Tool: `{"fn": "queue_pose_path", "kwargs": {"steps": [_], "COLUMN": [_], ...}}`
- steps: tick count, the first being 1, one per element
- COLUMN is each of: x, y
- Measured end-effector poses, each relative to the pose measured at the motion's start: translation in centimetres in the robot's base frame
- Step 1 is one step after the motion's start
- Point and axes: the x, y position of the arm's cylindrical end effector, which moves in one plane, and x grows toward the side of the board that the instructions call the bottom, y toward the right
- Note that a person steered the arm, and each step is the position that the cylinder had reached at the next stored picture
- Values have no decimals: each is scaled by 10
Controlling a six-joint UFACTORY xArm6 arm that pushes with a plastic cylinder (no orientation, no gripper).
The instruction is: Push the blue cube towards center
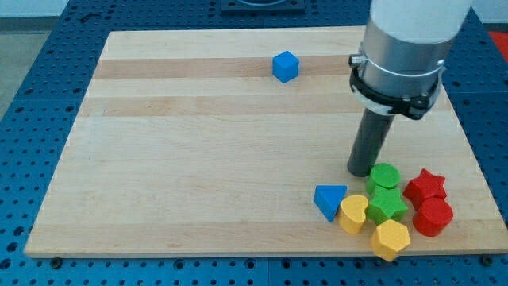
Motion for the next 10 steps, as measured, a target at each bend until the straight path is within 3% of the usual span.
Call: {"fn": "queue_pose_path", "kwargs": {"steps": [2, 4, 7, 10], "x": [-17, -98, -109, -210], "y": [-9, -11, -11, -36]}}
